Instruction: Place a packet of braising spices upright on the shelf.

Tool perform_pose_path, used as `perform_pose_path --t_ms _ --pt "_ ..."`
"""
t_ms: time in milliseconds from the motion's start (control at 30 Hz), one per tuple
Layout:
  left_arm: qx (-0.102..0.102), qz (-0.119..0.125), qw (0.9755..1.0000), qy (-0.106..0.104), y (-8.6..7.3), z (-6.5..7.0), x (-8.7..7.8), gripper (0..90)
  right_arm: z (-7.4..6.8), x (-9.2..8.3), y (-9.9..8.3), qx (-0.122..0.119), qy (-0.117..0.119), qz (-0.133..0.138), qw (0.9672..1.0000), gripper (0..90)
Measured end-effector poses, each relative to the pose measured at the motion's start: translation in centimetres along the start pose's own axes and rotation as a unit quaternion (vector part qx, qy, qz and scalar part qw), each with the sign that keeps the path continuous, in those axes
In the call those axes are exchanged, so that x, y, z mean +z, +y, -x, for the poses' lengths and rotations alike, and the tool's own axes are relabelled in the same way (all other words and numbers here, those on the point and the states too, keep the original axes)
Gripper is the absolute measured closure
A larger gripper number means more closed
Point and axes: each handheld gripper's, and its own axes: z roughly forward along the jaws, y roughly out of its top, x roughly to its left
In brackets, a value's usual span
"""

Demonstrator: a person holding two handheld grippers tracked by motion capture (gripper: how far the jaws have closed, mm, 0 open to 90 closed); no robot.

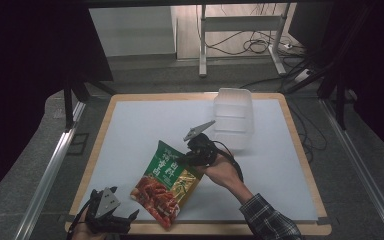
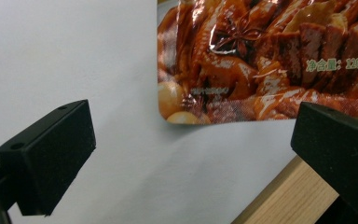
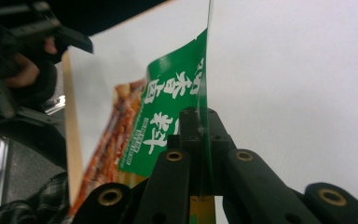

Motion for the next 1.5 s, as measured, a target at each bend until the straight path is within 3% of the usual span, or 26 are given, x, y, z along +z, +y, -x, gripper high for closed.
perform_pose_path --t_ms 300,400,500,633,767,833,1133,1500 --pt "-0.007 0.005 1.0 0.001 0.0 0.0 0.0 0.0 -1.7 -2.8 2.6 -0.017 0.013 0.024 0.9995 88.8" --pt "0.0 -0.001 1.0 0.002 0.0 0.1 0.0 0.0 -2.3 -4.0 3.6 -0.027 0.016 0.035 0.9989 88.9" --pt "0.006 -0.001 1.0 0.005 0.0 0.2 0.0 0.0 -2.7 -5.0 4.4 -0.035 0.012 0.044 0.9983 88.9" --pt "0.003 0.001 1.0 0.006 0.0 0.2 0.0 0.0 -2.9 -6.4 5.5 -0.049 -0.016 0.05 0.9974 88.9" --pt "0.005 -0.001 1.0 0.006 0.0 0.2 0.0 0.0 -2.1 -7.8 6.2 -0.053 -0.052 0.058 0.9956 88.9" --pt "0.001 0.002 1.0 0.006 0.0 0.1 0.0 0.0 -1.5 -8.3 6.4 -0.048 -0.059 0.063 0.9951 88.9" --pt "-0.006 0.007 0.9999 0.007 -0.1 0.0 -0.1 0.0 0.5 -10.3 7.1 -0.028 -0.06 0.077 0.9948 88.8" --pt "-0.022 0.01 0.9997 0.008 -0.1 -0.2 -0.2 0.0 2.9 -12.3 8.7 -0.043 -0.08 0.086 0.9921 88.9"
